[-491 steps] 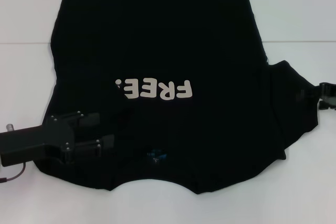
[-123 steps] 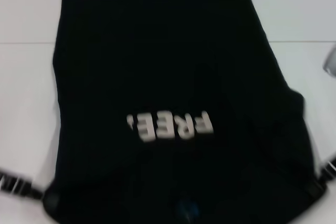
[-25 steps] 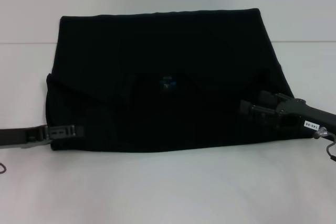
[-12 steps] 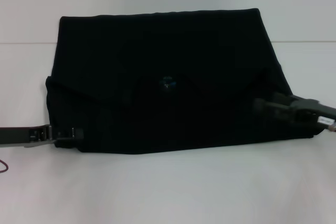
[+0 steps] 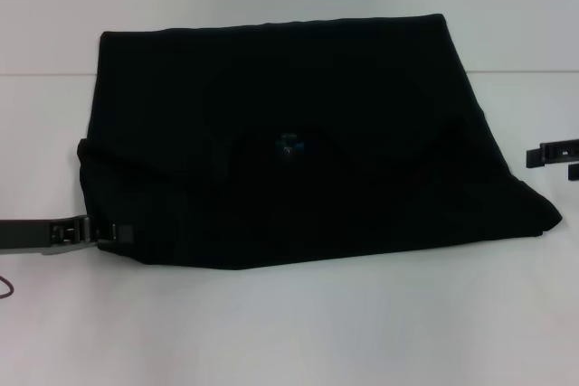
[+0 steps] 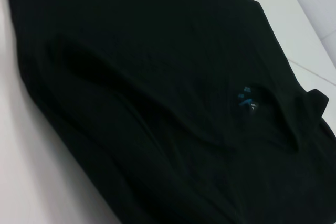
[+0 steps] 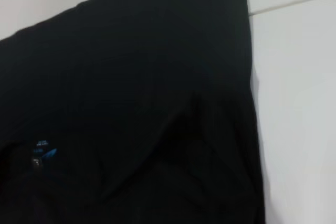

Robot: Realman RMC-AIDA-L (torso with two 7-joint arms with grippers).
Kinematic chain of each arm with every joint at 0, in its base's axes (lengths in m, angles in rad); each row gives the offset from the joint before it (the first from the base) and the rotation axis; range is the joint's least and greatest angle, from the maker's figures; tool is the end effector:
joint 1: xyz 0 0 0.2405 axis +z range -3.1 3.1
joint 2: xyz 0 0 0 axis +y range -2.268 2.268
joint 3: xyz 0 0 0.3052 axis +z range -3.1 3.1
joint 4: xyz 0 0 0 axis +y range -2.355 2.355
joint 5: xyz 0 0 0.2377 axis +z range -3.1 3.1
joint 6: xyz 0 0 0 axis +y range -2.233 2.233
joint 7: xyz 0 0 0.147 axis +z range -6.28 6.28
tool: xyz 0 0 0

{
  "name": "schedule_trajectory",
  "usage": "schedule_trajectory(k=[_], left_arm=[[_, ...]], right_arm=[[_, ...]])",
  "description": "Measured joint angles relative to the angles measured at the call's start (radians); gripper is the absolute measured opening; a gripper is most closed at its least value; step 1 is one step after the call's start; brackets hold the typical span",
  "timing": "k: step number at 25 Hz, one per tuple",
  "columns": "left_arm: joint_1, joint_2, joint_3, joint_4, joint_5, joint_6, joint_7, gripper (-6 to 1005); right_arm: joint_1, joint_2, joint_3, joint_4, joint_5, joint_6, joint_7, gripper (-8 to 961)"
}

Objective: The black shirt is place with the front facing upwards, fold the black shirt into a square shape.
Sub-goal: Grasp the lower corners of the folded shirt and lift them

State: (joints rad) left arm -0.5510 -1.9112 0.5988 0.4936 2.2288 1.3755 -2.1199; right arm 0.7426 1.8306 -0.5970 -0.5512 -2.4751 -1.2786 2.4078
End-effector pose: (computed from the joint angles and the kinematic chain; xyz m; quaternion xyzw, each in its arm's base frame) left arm -0.3964 0.3863 0.0235 -0.7710 -0.5980 -0.1601 0.1493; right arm 0.3588 0.4670 0.0805 -0.7523 0.6107 0.0770 0.2348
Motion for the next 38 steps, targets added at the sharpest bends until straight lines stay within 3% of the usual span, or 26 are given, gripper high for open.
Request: schedule_trajectory(k=[3,7,11,14,25,38], left_arm=[[-0.002,-0.002,0.002,0.0,0.0,0.0,0.0,107],[-0.002,-0.003,0.003,0.0,0.0,0.002,0.0,36],[-0.002,-0.003,0.003,0.0,0.0,0.005,0.0,37],[-0.002,-0.003,0.003,0.0,0.0,0.011,0.0,37],[-0.016,-0.003,0.003,-0.002,0.0,0.016,0.0,36],[-0.023,-0.002,0.003,-0.004,0.0,0.022,0.0,37]], right_arm=[[0.021,0.007,-0.008,-0.016,-0.026,-0.004,0.014,919],[0.03,0.033,-0.065,-0.005,-0.03,0.016,0.013,916],[0.03,0.063,-0.131,-0.004,-0.032,0.05,0.015,914],[0.031,0.073,-0.151,-0.003,-0.044,0.073,0.015,912],[0.022,0.065,-0.143,-0.007,-0.057,0.094,0.012,906],[0.031,0.084,-0.191,0.003,-0.089,0.111,0.029,899]])
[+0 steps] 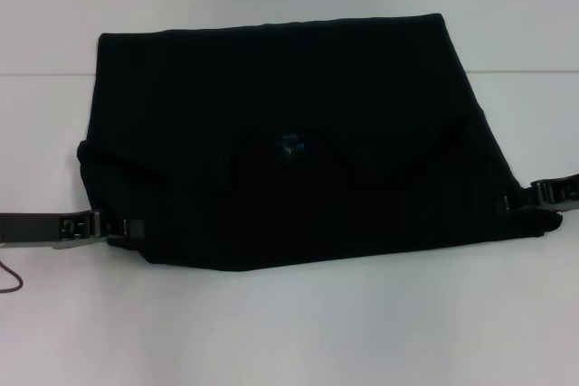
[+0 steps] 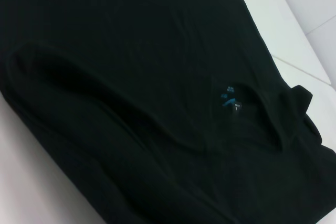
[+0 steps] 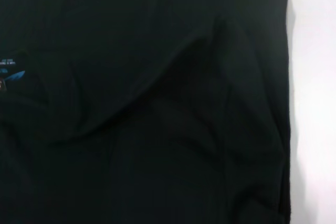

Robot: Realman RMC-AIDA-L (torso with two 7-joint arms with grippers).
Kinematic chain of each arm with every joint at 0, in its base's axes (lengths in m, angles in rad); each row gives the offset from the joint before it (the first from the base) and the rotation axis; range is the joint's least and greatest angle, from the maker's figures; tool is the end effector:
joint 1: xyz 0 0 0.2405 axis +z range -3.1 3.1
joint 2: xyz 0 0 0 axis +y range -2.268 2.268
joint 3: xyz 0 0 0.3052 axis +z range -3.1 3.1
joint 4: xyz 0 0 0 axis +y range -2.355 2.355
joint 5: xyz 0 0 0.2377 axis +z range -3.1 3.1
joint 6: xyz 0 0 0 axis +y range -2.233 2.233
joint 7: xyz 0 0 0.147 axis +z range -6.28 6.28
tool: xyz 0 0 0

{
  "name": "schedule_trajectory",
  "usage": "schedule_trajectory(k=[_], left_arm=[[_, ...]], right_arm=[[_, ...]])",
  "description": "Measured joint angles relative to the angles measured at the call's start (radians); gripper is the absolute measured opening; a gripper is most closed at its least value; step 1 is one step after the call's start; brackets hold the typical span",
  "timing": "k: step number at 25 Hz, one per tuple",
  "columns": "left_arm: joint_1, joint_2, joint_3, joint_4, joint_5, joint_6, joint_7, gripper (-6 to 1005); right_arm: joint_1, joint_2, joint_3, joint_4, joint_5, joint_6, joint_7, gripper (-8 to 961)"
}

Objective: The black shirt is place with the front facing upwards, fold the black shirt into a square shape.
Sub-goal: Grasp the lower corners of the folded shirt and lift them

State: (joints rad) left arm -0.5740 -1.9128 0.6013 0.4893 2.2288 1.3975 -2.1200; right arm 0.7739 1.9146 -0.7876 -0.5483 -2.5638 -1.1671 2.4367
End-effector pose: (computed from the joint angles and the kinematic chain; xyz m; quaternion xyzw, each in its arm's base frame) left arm -0.3851 0.3921 0.0206 -0.7798 -0.5896 -0.1622 0.1340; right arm 0.3473 0.4691 0.0216 -0.7853 0.5705 -0.0232 0.2396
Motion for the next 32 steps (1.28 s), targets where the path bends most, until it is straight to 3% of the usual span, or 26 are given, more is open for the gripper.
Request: schedule_trajectory(k=[6,11,14,19,23,26,27,32], left_arm=[[-0.002,0.0,0.0,0.001,0.0,0.0,0.0,36],[-0.003,0.001,-0.003,0.0,-0.001,0.002,0.001,36],[-0.003,0.002,-0.002,0.0,0.0,0.003,0.0,36],[-0.009,0.002,0.004,-0.001,0.0,0.012,0.0,36],[-0.013,0.015,0.032,-0.002,0.009,0.09,-0.007,36],[-0.025,0.046,0.043,-0.002,0.129,0.279,-0.037,36],[-0.025,0.046,0.043,-0.002,0.129,0.279,-0.037,36],[-0.03,0.059,0.043,0.015,0.292,0.55,-0.008,37]], right_arm=[[-0.001,0.0,0.005,-0.006,-0.001,-0.007,-0.005,708],[-0.001,-0.002,0.002,-0.006,0.0,-0.016,-0.009,457],[0.0,-0.006,0.001,-0.007,0.001,-0.026,-0.01,213],[0.001,-0.011,0.007,-0.026,0.008,-0.066,-0.014,134],[0.001,-0.018,0.002,-0.055,0.001,-0.161,-0.032,71],[-0.002,-0.026,-0.002,-0.063,-0.046,-0.299,-0.065,39],[-0.006,-0.028,-0.002,-0.064,-0.074,-0.36,-0.083,39],[-0.034,-0.014,-0.002,-0.068,-0.203,-0.615,-0.217,40]])
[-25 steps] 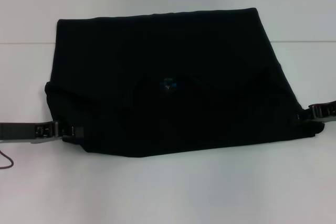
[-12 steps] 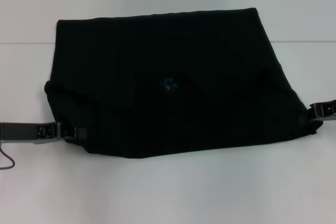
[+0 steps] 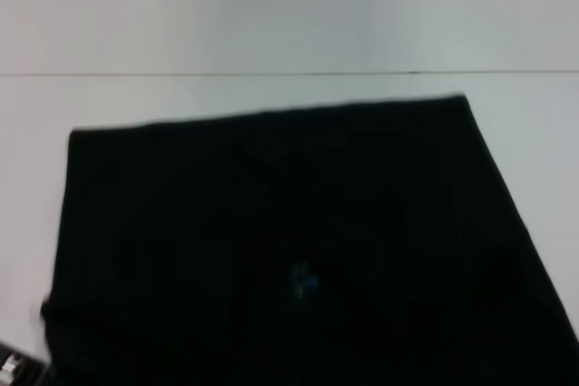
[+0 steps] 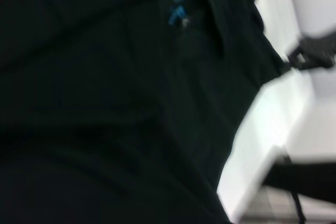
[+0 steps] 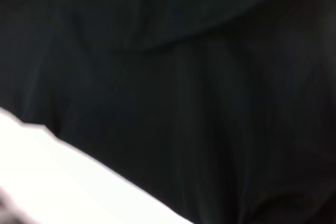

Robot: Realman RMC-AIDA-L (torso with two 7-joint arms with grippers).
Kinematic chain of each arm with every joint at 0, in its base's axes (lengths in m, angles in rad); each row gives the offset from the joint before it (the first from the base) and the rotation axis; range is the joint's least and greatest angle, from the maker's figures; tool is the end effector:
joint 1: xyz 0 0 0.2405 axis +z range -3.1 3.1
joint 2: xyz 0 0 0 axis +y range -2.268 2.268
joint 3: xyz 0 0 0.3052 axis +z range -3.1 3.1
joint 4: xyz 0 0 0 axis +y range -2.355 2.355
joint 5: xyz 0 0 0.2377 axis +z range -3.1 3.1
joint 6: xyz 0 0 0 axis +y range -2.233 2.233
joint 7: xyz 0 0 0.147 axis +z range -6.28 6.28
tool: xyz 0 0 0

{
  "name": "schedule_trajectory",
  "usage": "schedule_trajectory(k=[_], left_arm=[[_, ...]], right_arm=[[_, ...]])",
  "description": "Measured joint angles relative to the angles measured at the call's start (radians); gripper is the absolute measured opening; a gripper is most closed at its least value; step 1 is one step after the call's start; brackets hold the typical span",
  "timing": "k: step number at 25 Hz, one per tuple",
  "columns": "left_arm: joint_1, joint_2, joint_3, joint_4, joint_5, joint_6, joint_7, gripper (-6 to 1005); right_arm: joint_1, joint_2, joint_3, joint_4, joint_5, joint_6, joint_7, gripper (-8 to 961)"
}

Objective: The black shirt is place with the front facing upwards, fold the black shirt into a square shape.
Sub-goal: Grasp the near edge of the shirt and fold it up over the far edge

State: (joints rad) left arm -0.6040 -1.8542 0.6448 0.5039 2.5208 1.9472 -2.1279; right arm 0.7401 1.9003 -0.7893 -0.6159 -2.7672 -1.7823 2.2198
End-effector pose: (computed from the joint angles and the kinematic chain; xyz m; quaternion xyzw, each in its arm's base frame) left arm -0.3650 0.3227 0.0426 0.8112 0.5712 0.0070 0.1247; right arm 0.3481 0.3780 0.0337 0.8336 -0.5201 0.1849 0.0220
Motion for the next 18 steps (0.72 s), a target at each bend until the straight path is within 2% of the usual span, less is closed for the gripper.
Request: schedule_trajectory(k=[3,5,6,7,8,9,12,14,18], left_arm=[[-0.007,0.003,-0.007,0.022,0.033,0.055,0.007,37],[-0.013,0.005,-0.02,0.026,0.03,0.05,0.008,37],[-0.037,0.01,-0.085,0.026,0.015,0.004,-0.003,37],[-0.044,0.011,-0.11,0.024,0.013,-0.014,-0.009,37],[-0.057,0.011,-0.16,0.021,0.01,-0.054,-0.024,37],[-0.068,0.011,-0.21,0.018,0.009,-0.092,-0.039,37],[-0.093,0.006,-0.333,0.011,0.006,-0.208,-0.073,37],[-0.099,0.001,-0.418,0.003,-0.01,-0.315,-0.088,37],[-0.085,-0.005,-0.487,-0.042,-0.08,-0.505,-0.091,37]], right_arm=[[-0.01,0.014,0.007,-0.002,-0.021,-0.072,-0.055,40],[-0.005,0.012,0.039,-0.003,-0.005,-0.054,-0.053,40],[0.003,0.008,0.072,-0.001,0.012,-0.03,-0.04,40],[0.012,0.001,0.113,0.002,0.032,-0.002,-0.024,39],[0.027,-0.009,0.185,0.007,0.079,0.046,0.01,39],[0.027,-0.009,0.185,0.007,0.079,0.046,0.01,39],[0.041,-0.017,0.28,0.012,0.182,0.143,0.066,39],[0.043,-0.017,0.307,0.026,0.264,0.234,0.099,38],[0.041,-0.008,0.307,0.098,0.393,0.443,0.098,38]])
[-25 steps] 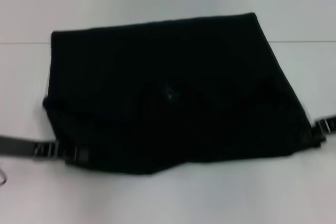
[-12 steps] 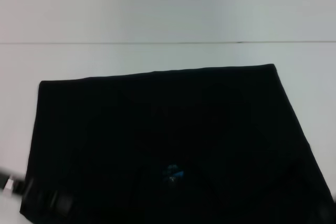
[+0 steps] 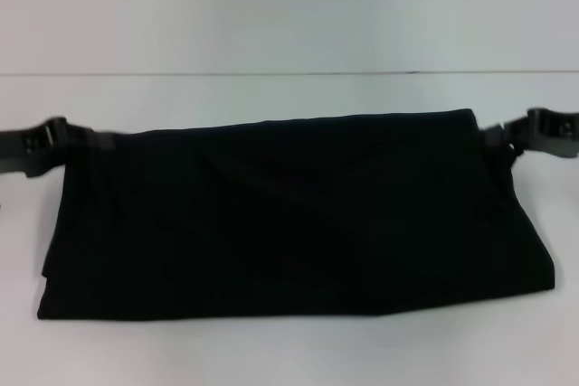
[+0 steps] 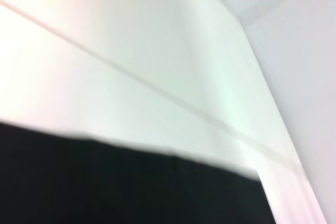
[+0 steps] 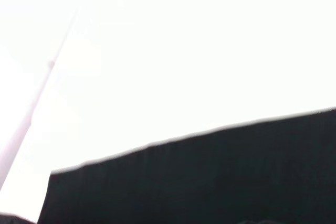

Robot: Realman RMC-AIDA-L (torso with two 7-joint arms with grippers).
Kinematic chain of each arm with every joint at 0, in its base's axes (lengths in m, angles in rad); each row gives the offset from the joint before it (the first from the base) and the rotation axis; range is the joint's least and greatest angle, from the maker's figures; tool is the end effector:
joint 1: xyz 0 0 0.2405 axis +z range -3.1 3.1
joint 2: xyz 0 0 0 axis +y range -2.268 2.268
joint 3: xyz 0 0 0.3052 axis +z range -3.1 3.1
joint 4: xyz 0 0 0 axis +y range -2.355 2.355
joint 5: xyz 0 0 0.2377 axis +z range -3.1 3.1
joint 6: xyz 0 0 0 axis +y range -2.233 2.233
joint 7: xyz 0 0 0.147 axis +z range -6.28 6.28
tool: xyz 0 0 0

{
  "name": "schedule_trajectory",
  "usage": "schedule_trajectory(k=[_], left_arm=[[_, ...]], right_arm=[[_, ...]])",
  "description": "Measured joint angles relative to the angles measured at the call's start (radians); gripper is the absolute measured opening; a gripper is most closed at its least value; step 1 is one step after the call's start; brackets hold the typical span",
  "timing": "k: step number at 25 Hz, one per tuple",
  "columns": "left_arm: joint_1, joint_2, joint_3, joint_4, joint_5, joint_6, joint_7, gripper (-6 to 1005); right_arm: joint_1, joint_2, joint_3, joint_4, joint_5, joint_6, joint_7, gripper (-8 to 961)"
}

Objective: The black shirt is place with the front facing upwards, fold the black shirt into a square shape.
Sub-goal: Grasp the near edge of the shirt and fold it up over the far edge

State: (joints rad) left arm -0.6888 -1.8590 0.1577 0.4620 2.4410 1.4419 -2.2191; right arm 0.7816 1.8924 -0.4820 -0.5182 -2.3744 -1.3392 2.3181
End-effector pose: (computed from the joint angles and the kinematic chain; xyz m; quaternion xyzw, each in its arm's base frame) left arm -0.3722 0.4296 0.0740 -0.7133 -0.6307 -0.2577 0.1641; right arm 0.3206 0.4715 0.0475 -0.7682 0.5940 0.1696 0.1682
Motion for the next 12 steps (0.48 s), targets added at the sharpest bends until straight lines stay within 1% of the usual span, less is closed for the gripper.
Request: schedule_trajectory(k=[2,3,7,10,12], left_arm=[[0.009,-0.006,-0.004,-0.014,-0.025,-0.062,0.005,36],[0.014,-0.014,-0.005,-0.02,-0.043,-0.107,0.011,36],[0.013,-0.049,0.0,-0.022,-0.076,-0.216,0.038,36],[0.006,-0.066,-0.001,-0.022,-0.093,-0.285,0.05,36],[-0.001,-0.073,0.001,-0.024,-0.114,-0.324,0.061,36]], right_arm=[[0.0,0.017,-0.004,0.026,0.044,0.094,-0.024,37],[0.001,0.031,-0.004,0.032,0.06,0.143,-0.037,37],[0.003,0.086,-0.004,0.039,0.135,0.306,-0.09,36],[0.002,0.105,-0.003,0.04,0.204,0.384,-0.125,36],[-0.002,0.112,-0.003,0.042,0.256,0.421,-0.154,39]])
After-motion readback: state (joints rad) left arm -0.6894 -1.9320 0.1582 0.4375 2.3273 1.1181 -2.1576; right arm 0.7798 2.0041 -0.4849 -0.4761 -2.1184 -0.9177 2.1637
